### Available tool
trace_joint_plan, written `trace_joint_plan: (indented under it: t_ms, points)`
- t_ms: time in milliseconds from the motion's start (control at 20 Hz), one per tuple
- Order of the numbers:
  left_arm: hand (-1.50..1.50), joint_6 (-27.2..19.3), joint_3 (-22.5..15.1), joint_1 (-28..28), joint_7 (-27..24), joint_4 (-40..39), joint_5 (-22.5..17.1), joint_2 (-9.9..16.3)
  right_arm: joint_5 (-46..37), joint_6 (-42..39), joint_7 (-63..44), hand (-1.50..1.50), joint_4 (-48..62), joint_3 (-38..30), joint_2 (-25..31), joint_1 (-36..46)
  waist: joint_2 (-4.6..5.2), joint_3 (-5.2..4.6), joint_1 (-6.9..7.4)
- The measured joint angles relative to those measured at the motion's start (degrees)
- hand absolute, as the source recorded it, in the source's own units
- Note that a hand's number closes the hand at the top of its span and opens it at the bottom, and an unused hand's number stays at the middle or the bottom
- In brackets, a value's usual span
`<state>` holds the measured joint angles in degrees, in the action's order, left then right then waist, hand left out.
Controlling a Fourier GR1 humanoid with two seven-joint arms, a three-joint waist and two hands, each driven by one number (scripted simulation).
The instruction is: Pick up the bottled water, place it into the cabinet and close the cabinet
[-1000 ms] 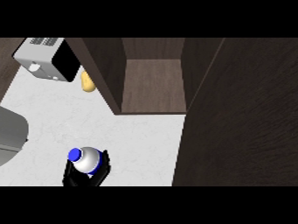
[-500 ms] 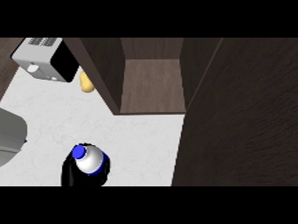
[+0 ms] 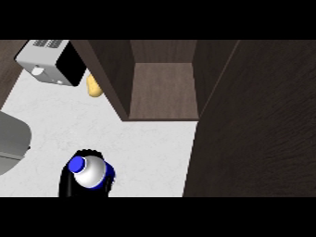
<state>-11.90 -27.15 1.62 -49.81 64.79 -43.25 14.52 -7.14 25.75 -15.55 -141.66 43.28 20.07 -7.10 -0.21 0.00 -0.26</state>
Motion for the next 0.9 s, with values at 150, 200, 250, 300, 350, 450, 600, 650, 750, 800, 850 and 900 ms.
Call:
trace_joint_plan:
  t_ms: [150,200,250,300,350,450,600,650,750,800,850,900]
  points:
    - [1.5,-1.43,-1.05,0.81,3.12,4.89,0.63,-0.55,0.09,0.05,0.0,-1.5,0.24,-0.03,-0.48,0.56,0.02,0.01,0.08]
    - [1.5,-1.92,-1.27,1.36,4.06,6.6,1.0,-0.44,0.08,0.02,0.08,-1.5,0.24,0.0,-0.42,0.41,0.02,0.01,0.09]
    - [1.5,-2.17,-0.77,0.95,5.64,7.91,0.71,-0.06,0.14,-0.2,-0.18,-1.5,0.19,-0.7,-0.13,0.6,0.03,0.0,0.09]
    - [1.5,-2.95,-1.26,1.55,6.57,9.66,1.16,-0.22,0.09,-0.05,-0.56,-1.5,0.3,-0.41,-0.59,1.02,0.04,0.01,0.12]
    - [1.5,-3.13,-1.04,1.15,7.26,9.82,1.54,-0.56,-0.04,0.07,-0.73,-1.5,0.35,0.18,-0.83,0.92,0.04,0.01,0.09]
    - [1.5,-4.87,-0.92,0.25,9.33,11.95,2.14,-0.98,-0.28,0.36,-1.45,-1.5,0.15,0.46,-0.77,1.18,0.03,-0.01,0.01]
    - [1.5,-9.3,-2.1,-0.75,12.5,16.47,4.34,-2.03,-0.3,0.47,-1.62,-1.5,0.27,0.09,-0.71,1.51,0.02,0.0,0.01]
    - [1.5,-10.69,-2.38,-1.42,13.76,17.73,5.05,-2.16,-0.31,0.47,-1.66,-1.5,0.1,-0.09,-0.42,1.51,0.01,0.01,-0.05]
    - [1.5,-12.95,-2.52,-3.06,15.72,19.18,6.41,-3.07,-0.3,0.68,-0.91,-1.5,0.13,0.33,-0.42,0.95,0.01,0.01,-0.12]
    - [1.5,-13.48,-2.51,-3.43,16.69,20.03,7.01,-3.05,-0.37,0.83,-0.84,-1.5,0.19,0.7,-0.65,0.9,0.02,0.01,-0.1]
    - [1.5,-14.29,-2.49,-4.28,17.42,20.52,7.79,-3.33,-0.38,0.89,-0.49,-1.5,0.25,0.8,-0.69,0.84,0.02,0.01,-0.11]
    - [1.5,-15.57,-2.46,-5.48,18.2,20.44,8.56,-3.99,-0.46,1.06,-0.05,-1.5,0.1,1.16,-0.31,0.3,0.01,0.0,-0.24]
